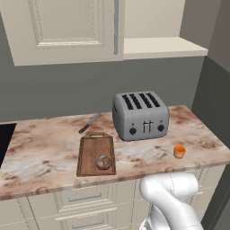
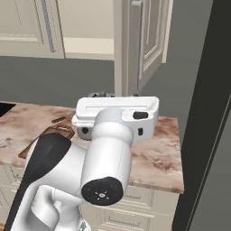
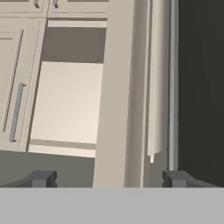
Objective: Pick the bread, place it on the cutting board, pick the jam, place it on the counter, and close the cabinet.
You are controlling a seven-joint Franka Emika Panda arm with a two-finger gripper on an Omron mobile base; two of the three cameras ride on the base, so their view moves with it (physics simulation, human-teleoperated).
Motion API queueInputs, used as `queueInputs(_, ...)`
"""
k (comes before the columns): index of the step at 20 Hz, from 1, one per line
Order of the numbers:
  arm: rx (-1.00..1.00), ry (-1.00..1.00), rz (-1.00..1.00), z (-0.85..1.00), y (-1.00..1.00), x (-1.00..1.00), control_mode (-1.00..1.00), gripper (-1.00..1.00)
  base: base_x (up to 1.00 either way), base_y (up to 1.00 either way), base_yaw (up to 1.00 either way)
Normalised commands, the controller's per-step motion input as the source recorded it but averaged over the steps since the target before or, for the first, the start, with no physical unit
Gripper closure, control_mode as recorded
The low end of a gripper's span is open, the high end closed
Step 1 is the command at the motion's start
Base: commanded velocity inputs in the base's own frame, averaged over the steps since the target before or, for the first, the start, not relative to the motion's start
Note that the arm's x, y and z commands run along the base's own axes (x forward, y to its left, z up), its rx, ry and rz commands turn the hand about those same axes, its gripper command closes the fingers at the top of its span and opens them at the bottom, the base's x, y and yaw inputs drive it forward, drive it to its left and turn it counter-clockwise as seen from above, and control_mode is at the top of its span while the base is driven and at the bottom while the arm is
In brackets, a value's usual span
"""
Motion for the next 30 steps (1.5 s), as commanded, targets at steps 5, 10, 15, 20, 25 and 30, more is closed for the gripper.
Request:
queueInputs(5,0.0,-0.03,0.0,0.0,0.4,0.24,-1.0,-1.0,0.0,0.0,0.0)
queueInputs(10,0.0,0.0,0.0,0.0,0.34,0.26,-1.0,-1.0,0.0,0.0,0.0)
queueInputs(15,0.0,0.0,0.02,0.0,0.32,0.27,-1.0,-1.0,0.0,0.0,0.0)
queueInputs(20,0.0,0.0,0.03,0.0,0.29,0.33,-1.0,-1.0,0.0,0.0,0.0)
queueInputs(25,0.0,0.0,0.03,0.0,0.26,0.28,-1.0,-1.0,0.0,0.0,0.0)
queueInputs(30,0.0,0.0,0.04,0.0,0.24,0.25,-1.0,-1.0,0.0,0.0,0.0)
